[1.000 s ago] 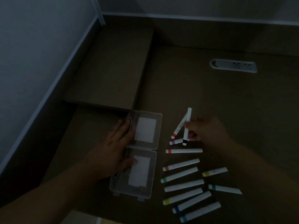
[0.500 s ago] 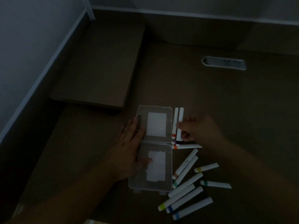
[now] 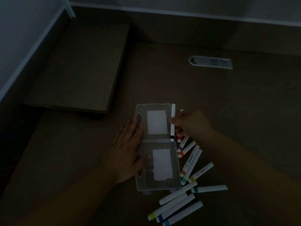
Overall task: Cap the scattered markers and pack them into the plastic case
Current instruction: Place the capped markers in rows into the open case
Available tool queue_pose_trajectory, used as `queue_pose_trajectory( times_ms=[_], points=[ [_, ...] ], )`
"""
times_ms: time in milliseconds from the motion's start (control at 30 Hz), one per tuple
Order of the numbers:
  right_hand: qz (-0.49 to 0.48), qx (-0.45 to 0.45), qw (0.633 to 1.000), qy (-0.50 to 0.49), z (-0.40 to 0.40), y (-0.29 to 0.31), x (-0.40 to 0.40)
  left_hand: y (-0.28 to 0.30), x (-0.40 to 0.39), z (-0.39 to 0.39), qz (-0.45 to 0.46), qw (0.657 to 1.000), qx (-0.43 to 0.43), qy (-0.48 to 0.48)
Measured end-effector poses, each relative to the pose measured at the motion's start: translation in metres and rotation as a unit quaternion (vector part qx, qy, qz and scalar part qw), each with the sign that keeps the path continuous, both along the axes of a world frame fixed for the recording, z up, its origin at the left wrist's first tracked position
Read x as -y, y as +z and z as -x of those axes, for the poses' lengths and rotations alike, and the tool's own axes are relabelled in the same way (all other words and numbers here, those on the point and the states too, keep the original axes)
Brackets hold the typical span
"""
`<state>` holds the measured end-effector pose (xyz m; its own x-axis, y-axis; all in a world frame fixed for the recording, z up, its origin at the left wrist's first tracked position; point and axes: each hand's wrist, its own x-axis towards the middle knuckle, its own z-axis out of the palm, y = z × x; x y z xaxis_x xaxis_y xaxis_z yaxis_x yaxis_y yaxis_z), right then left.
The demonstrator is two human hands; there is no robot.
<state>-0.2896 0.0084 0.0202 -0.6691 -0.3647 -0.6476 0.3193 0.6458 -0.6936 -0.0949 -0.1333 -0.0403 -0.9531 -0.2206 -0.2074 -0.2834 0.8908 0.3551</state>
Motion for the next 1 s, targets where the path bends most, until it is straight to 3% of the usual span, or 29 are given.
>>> queue_pose_trajectory(
  times_ms=[167,567,1000],
  points=[
    [-0.008,0.011,1.000,0.017,0.008,-0.001,0.014,-0.005,0.011,-0.003,0.030,0.999,0.001,-0.026],
    [-0.124,-0.112,0.980,0.110,0.012,-0.016,0.025,-0.002,0.009,-0.003,0.030,0.999,-0.026,-0.029],
    [-0.158,-0.139,0.964,0.164,0.016,-0.021,0.027,-0.004,0.008,-0.003,0.035,0.998,-0.041,-0.028]
  ],
)
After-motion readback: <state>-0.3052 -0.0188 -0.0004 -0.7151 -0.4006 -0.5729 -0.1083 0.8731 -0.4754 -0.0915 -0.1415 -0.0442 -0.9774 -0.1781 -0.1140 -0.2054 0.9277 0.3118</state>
